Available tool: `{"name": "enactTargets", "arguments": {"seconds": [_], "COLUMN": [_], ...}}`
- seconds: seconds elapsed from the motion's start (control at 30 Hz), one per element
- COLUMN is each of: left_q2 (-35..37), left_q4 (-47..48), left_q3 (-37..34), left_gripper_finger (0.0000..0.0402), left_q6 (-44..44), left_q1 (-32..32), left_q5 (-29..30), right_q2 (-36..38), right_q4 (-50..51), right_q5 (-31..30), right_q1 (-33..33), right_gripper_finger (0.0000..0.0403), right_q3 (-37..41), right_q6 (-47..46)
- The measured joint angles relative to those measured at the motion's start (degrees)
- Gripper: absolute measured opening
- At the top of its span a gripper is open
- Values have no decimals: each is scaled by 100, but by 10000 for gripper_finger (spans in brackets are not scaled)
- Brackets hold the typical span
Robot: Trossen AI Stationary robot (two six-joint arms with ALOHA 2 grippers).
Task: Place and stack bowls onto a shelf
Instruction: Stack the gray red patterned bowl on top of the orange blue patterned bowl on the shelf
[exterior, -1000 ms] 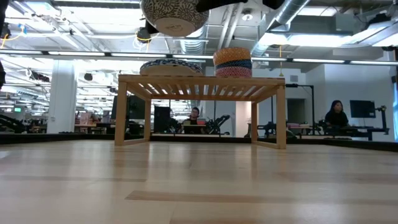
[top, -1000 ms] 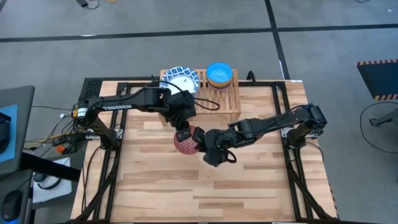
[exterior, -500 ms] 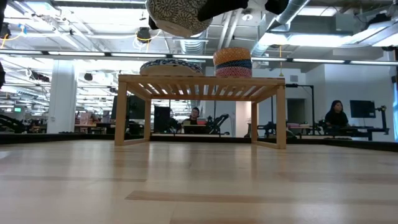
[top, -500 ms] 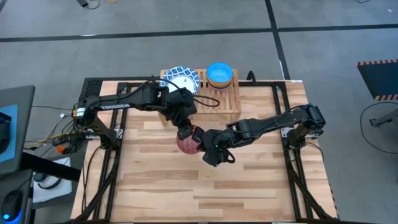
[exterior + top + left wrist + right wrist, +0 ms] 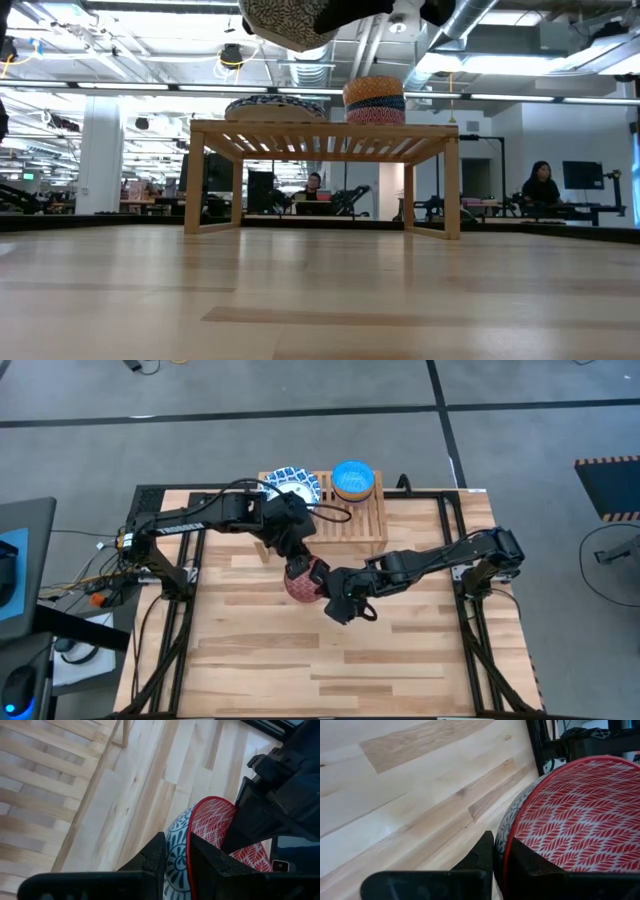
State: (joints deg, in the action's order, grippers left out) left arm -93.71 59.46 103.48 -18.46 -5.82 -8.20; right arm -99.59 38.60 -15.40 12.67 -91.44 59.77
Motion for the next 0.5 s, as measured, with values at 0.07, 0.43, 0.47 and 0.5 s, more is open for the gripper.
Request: {"name": "enactTargets", "arguments": {"seconds": [0.07, 0.43, 0.47, 0.5], "left_q2": [0, 80, 113, 124], "left_q4": [-1, -64, -78, -76], "left_q3": [0, 11, 13, 13], "left_gripper_finger": [53, 98, 108, 118], "left_q6": [0, -27, -34, -39], "left_q1": [-2, 3, 4, 4], "left_q5": [1, -118, -116, -100], "right_q2": [0, 0, 0, 0], "right_q4": [12, 63, 86, 80], "right_q5": [2, 29, 28, 28], "right_q1": [0, -2, -4, -8], "right_gripper_finger": [44, 42, 42, 42], "right_q3": [0, 0, 2, 2], "right_q6": [-11, -6, -14, -15]}}
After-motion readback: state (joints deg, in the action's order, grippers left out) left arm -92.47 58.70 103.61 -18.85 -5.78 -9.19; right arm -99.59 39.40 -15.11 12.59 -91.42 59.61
